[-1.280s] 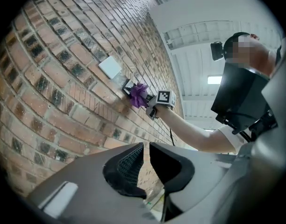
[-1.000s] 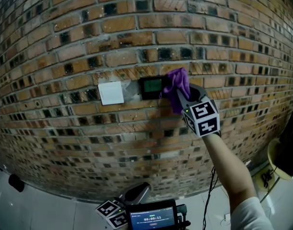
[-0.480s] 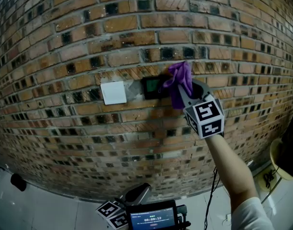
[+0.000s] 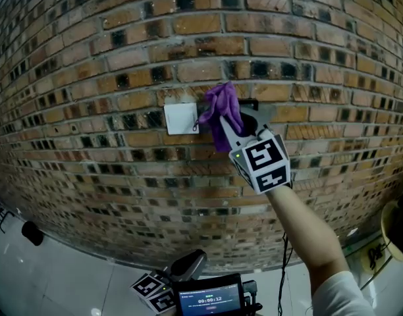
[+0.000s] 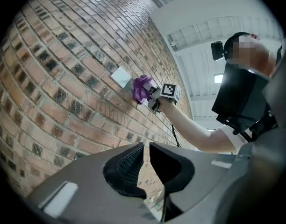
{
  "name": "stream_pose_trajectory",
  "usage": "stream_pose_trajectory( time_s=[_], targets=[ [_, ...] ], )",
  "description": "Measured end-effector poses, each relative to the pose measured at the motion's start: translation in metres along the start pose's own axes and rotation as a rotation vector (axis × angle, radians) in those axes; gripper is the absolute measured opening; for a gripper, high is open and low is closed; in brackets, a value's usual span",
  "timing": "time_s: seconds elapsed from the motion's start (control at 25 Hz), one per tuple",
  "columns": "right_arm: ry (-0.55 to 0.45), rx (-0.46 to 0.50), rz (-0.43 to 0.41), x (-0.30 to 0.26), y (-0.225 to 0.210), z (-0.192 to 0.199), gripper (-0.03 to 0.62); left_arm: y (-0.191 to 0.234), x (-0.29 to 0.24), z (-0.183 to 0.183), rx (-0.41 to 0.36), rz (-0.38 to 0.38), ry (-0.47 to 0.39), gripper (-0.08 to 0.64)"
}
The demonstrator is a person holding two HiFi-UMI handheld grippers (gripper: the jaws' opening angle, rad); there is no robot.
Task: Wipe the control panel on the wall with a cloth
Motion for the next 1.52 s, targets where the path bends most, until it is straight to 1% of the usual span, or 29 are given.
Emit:
stream_pose_trajectory(
  time_s=[0.24, 0.44, 0.6, 0.84, 1.12, 1.52],
  targets=[
    [-0.028, -0.037, -0.068, -0.015, 0.032, -0.007, 0.080, 0.005, 0.010, -0.005, -0.006, -0.032, -0.012, 0.034],
    [-0.065, -0.060, -0.128, -0.008, 0.058, -0.018, 0.080, 0.005, 0.012, -0.003, -0.001, -0.036, -0.011, 0.034],
    [-0.080, -0.070, -0.153, 0.006, 0.069, -0.023, 0.080, 0.004, 0.010, -0.002, 0.006, -0.029, -0.005, 0.034],
    [-0.091, -0.074, -0.158, 0.027, 0.072, -0.030, 0.080, -0.001, 0.003, 0.001, 0.012, -0.005, 0.009, 0.034],
    [-0.072, -0.072, -0.146, 0.051, 0.068, -0.031, 0.080, -0.005, -0.003, 0.004, 0.019, 0.014, 0.025, 0.034],
    [-0.021, -0.085, -0.111, 0.084, 0.058, -0.016, 0.080, -0.008, -0.012, 0.008, 0.023, 0.041, 0.034, 0.034]
  ],
)
Point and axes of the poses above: the fingertips, and each gripper's own axes: x backward along the fingers, y to its left, z out of its underside, the point moved 8 cm from there along x, backward along the fingers, and after that the axes turned 11 degrees about -y, right-handed, at the moved point
